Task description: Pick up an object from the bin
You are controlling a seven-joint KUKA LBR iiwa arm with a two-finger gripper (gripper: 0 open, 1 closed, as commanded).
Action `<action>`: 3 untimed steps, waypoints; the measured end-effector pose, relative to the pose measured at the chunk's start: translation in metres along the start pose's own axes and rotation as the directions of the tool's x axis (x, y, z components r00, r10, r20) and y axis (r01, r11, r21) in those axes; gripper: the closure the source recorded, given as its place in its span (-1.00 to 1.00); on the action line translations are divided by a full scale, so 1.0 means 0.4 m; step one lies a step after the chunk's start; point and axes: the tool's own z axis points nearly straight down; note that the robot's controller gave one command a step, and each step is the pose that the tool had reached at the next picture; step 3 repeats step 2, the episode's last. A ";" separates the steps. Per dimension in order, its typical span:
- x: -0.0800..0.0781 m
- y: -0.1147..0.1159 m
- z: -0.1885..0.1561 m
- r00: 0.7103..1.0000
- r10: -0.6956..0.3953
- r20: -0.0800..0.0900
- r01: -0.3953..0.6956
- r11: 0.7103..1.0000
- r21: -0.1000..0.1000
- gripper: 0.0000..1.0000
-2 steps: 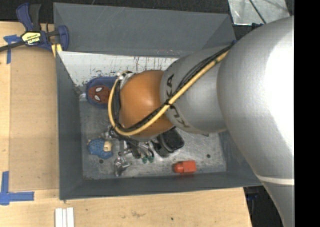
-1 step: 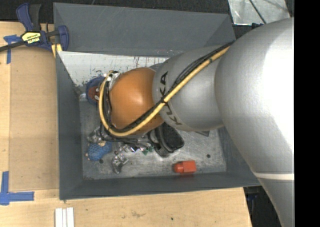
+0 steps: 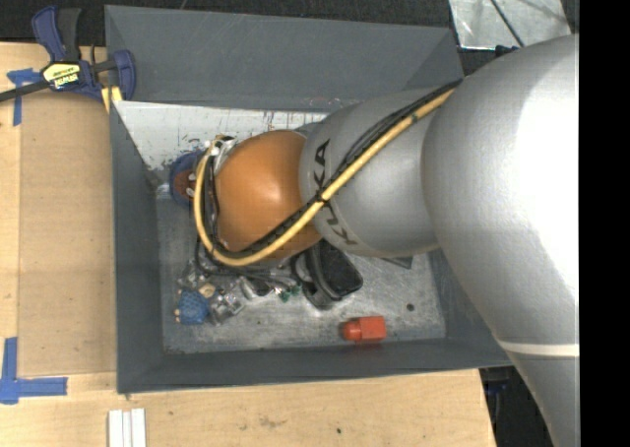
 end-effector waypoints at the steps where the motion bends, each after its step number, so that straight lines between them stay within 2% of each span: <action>1: 0.019 -0.039 -0.278 1.000 0.022 -0.013 -0.022 1.000 0.000 1.00; 2: 0.035 -0.050 -0.432 0.999 0.048 -0.014 -0.048 0.999 0.000 1.00; 3: 0.035 -0.050 -0.432 0.999 0.048 -0.014 -0.048 0.999 0.000 1.00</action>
Offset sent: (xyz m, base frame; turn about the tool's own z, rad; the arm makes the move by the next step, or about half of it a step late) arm -0.0019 -0.0182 0.1059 0.0186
